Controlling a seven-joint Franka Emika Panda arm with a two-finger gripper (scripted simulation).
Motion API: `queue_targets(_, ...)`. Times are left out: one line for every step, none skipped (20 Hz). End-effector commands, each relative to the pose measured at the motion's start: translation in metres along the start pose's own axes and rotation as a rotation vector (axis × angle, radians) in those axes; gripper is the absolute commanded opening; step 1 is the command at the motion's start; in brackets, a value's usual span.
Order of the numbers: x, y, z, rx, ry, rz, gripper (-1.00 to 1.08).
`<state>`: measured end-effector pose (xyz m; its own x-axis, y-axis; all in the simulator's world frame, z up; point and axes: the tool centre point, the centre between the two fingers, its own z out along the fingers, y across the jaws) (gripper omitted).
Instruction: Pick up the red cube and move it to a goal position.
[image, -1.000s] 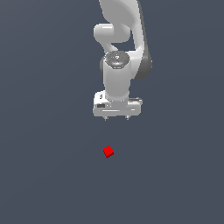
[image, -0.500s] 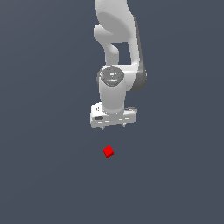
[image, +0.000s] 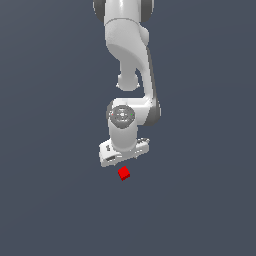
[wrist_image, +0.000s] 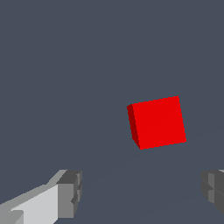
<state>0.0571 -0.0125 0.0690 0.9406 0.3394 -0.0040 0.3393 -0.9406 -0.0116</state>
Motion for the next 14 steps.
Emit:
queue_targets(0.009,0.007,0.014,-0.003,0.001,-0.049,1.0)
queue_targets(0.013,0.009,0.018,-0.004,0.002,-0.065,1.0)
queue_targets(0.016,0.01,0.023,-0.005,0.002,-0.08,1.0)
queue_targets(0.018,0.012,0.026,-0.006,0.002,-0.093,1.0)
queue_targets(0.021,0.014,0.03,-0.007,0.002,-0.106,1.0)
queue_targets(0.023,0.015,0.033,-0.008,0.002,-0.117,1.0)
queue_targets(0.026,0.016,0.036,-0.009,0.002,-0.127,1.0)
queue_targets(0.028,0.017,0.038,-0.009,0.002,-0.136,1.0)
queue_targets(0.029,0.018,0.04,-0.01,0.003,-0.144,1.0)
queue_targets(0.031,0.019,0.042,-0.01,0.003,-0.151,1.0)
queue_targets(0.032,0.019,0.044,-0.011,0.003,-0.157,1.0)
queue_targets(0.034,0.02,0.045,-0.011,0.003,-0.162,1.0)
queue_targets(0.035,0.02,0.046,-0.011,0.003,-0.166,1.0)
queue_targets(0.035,0.02,0.047,-0.012,0.003,-0.169,1.0)
